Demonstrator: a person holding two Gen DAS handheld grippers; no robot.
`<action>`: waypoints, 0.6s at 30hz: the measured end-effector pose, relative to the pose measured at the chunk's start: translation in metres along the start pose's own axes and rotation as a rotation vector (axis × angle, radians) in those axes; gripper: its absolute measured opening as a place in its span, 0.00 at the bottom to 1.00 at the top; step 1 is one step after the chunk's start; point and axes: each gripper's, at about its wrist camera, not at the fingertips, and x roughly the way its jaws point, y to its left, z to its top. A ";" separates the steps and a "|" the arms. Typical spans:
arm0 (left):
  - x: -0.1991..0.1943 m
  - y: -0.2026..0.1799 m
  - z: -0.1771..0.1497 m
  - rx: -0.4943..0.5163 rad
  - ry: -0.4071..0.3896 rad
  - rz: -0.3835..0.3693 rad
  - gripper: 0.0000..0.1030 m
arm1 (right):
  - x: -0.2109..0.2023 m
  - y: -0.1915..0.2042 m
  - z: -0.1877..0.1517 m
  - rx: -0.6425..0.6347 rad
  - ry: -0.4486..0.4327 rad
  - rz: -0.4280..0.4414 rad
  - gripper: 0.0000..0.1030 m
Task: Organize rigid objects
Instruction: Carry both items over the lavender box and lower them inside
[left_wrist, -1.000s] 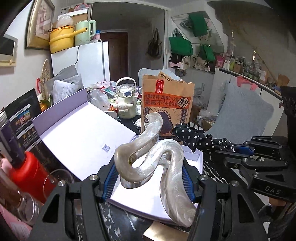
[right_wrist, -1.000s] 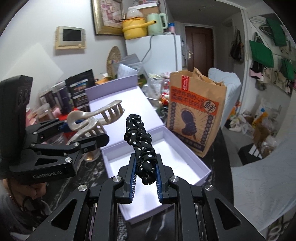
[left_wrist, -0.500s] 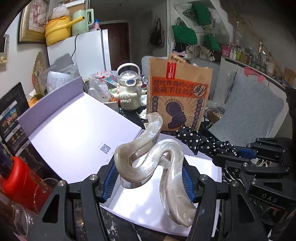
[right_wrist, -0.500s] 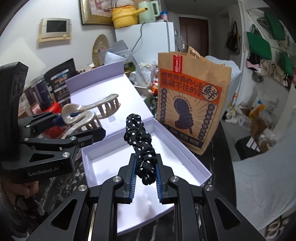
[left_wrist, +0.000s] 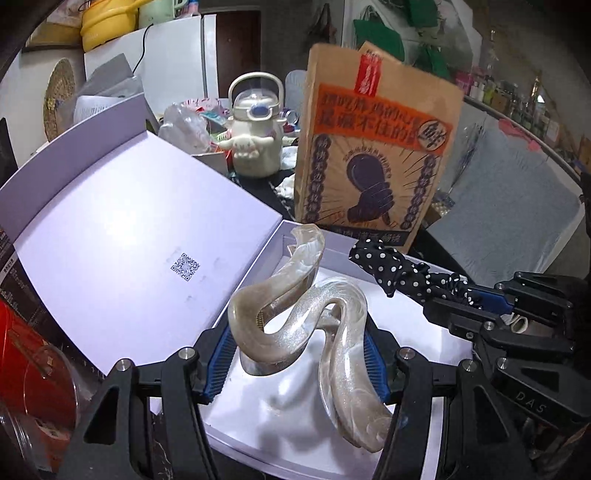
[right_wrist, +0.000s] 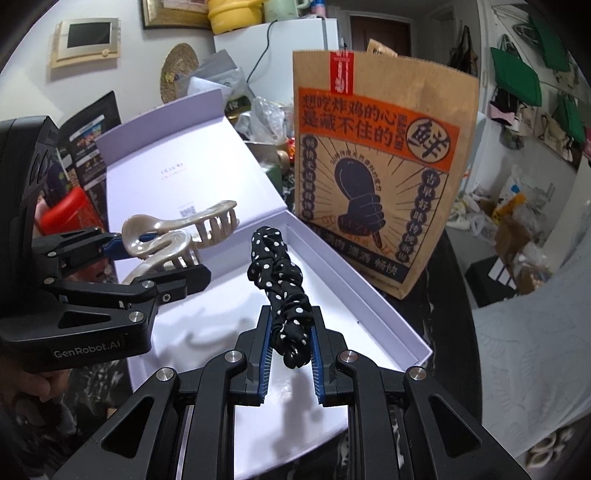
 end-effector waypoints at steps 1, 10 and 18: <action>0.003 0.001 0.000 -0.002 0.009 0.002 0.58 | 0.003 0.000 0.000 -0.002 0.006 -0.003 0.17; 0.023 0.006 -0.004 -0.004 0.074 0.041 0.58 | 0.024 0.002 -0.003 -0.027 0.037 -0.045 0.17; 0.037 0.005 -0.008 -0.001 0.121 0.093 0.58 | 0.034 -0.003 -0.007 -0.027 0.066 -0.063 0.19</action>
